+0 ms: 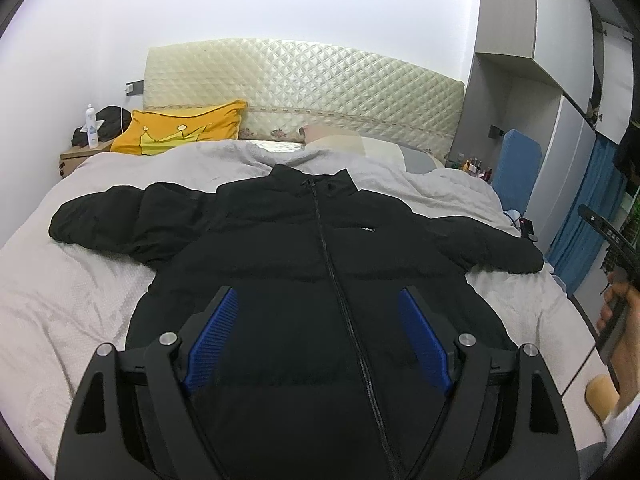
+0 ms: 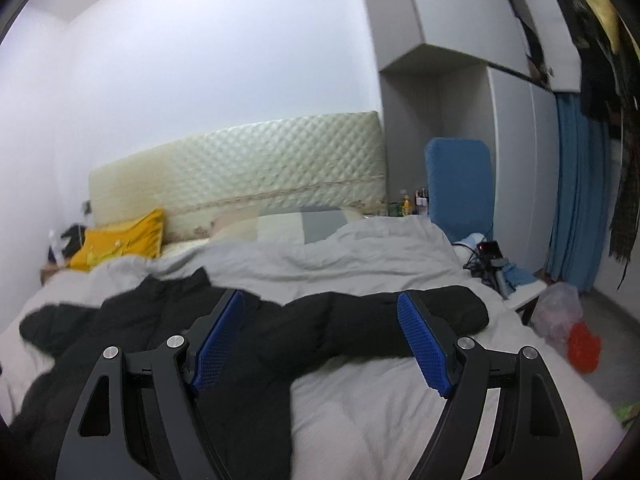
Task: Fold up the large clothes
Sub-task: 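Reach the right gripper to a sleeve cuff and close on it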
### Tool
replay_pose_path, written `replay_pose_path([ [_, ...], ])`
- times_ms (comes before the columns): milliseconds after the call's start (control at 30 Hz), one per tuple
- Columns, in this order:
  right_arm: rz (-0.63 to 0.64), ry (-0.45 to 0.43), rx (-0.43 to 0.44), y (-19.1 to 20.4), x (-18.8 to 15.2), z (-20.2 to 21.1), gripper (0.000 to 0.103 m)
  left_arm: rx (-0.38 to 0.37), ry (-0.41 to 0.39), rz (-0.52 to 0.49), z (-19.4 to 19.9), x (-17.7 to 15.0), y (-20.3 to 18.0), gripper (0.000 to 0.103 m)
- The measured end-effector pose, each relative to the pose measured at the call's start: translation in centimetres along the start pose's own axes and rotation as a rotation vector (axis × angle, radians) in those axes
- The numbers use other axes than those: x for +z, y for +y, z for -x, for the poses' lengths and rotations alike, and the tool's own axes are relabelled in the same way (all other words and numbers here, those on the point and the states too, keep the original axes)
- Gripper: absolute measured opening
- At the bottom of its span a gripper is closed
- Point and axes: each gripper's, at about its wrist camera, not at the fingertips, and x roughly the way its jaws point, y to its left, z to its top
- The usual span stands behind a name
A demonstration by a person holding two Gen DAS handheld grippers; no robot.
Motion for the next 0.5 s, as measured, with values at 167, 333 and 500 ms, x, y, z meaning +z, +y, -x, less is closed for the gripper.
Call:
replay_pose_path([
  [167, -0.059, 0.019, -0.004, -3.1, -0.5, -3.8, 0.078, 0.01, -0.005, 0.004, -0.4, -0.1, 0.1, 0.082],
  [333, -0.167, 0.065, -0.014, -7.0, -2.4, -7.0, 0.078, 0.027, 0.002, 0.021, -1.5, -0.6, 0.8, 0.082],
  [500, -0.253, 0.118, -0.039, -10.8, -4.4, -9.9, 0.078, 0.042, 0.019, 0.042, -2.8, -0.9, 1.3, 0.082],
])
